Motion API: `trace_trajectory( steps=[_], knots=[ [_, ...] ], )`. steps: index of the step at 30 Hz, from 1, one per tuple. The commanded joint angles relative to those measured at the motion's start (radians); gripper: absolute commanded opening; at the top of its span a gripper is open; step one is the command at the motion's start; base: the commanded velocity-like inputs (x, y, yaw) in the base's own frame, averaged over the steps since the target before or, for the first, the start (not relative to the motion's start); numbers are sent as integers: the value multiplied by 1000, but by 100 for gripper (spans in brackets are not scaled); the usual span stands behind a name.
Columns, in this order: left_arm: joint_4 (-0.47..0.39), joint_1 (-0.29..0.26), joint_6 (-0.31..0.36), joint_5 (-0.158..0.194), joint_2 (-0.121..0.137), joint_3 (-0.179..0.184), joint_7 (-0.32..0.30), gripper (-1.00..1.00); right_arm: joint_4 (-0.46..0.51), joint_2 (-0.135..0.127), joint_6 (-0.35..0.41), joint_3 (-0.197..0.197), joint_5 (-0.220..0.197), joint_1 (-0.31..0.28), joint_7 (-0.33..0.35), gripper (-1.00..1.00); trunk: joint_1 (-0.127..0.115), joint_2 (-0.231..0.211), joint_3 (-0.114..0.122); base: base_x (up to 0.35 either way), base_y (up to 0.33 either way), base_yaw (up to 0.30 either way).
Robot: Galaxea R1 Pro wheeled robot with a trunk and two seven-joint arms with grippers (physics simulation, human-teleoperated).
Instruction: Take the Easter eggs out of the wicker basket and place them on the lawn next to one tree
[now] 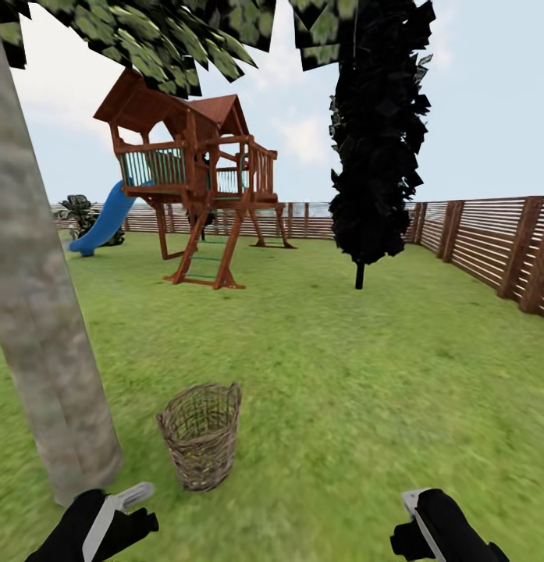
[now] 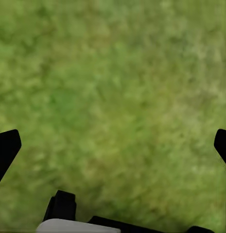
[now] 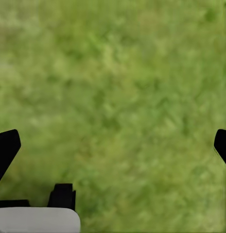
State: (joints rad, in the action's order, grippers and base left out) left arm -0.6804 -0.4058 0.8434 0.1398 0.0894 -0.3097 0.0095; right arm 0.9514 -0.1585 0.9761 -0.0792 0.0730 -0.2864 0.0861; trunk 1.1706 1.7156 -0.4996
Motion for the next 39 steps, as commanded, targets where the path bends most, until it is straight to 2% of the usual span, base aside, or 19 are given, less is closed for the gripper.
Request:
trace_trajectory(
  steps=[1, 16, 20, 25, 39],
  knots=[
    [-1, -1, 5, 4, 0, -2, 1, 100, 1, -1, 4, -3, 8, 0, 9, 100, -4, -7, 2, 85, -117, 251],
    [-1, -1, 5, 8, -1, -4, 1, 100, 1, 0, 4, -5, 9, 0, 7, 100, -61, -112, 49, 5, -21, 251],
    [-1, -1, 5, 5, -17, -3, 1, 100, 1, -1, 4, -5, 8, 0, 7, 100, -77, -140, 62, -111, -235, 251],
    [-2, -1, 5, 11, -20, -13, 1, 100, 0, 0, 4, -5, 8, 0, 8, 100, -96, -175, 77, -30, -90, 251],
    [-2, -1, 5, 5, -20, -7, 1, 100, -16, 0, 4, -5, 8, 0, 7, 100, -149, -273, 121, -1, -298, 241]
  ],
)
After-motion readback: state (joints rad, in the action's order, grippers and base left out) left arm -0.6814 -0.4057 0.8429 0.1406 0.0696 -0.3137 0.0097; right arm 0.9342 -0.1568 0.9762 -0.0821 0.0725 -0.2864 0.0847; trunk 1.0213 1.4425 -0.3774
